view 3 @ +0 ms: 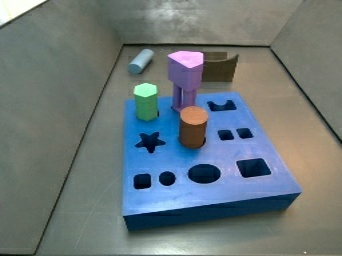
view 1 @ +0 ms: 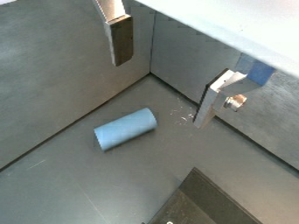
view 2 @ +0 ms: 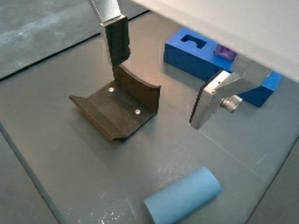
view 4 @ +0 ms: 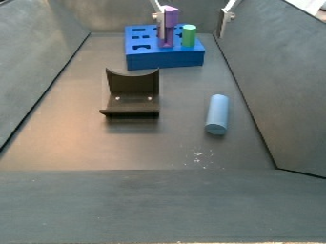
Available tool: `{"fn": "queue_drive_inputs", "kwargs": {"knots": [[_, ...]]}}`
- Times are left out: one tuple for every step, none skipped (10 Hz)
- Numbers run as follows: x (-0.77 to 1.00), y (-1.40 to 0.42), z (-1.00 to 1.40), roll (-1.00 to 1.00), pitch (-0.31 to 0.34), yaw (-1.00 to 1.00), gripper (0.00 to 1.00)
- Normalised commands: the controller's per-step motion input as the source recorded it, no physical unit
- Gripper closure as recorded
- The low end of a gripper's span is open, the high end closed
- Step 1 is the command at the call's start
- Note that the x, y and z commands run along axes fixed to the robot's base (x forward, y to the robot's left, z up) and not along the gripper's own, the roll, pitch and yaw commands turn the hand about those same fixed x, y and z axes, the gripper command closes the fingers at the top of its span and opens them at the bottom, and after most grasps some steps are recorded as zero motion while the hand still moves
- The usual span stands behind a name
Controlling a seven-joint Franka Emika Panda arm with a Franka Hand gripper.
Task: Pick up the oval object. Move up. Place the oval object on the fixture. Regrasp the oval object. Move to above the board. Insert the oval object.
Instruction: Pick up the oval object.
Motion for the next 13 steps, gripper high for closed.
{"fn": "queue_drive_inputs", "kwargs": {"knots": [[-0.29, 0.00, -0.07, 0.08, 0.000, -0.31, 0.00], [-0.40, 0.26, -0.52, 0.01, 0.000, -0.58, 0.00], [-0.49, 0.13, -0.91, -0.02, -0.074, -0.73, 0.00], [-0.47, 0.12, -0.95, -0.08, -0.054, -0.71, 0.00], [-0.17, 0.11, -0.80, -0.16, -0.064, -0.49, 0.00], [0.00, 0.07, -0.71, -0.21, -0.004, -0.32, 0.00], [0.09, 0.04, -0.63, -0.25, 0.000, -0.24, 0.00], [0.13, 0.02, -0.61, -0.26, 0.000, -0.22, 0.00], [0.13, 0.01, -0.57, -0.28, 0.000, -0.22, 0.00], [0.10, 0.00, -0.37, -0.38, 0.000, -0.21, 0.00], [0.08, 0.15, -0.04, -0.50, 0.000, -0.09, 0.00], [0.03, 0.37, -0.30, -0.45, 0.041, -0.10, 0.00], [0.03, 0.60, -0.58, -0.30, 0.069, -0.09, 0.00]]}}
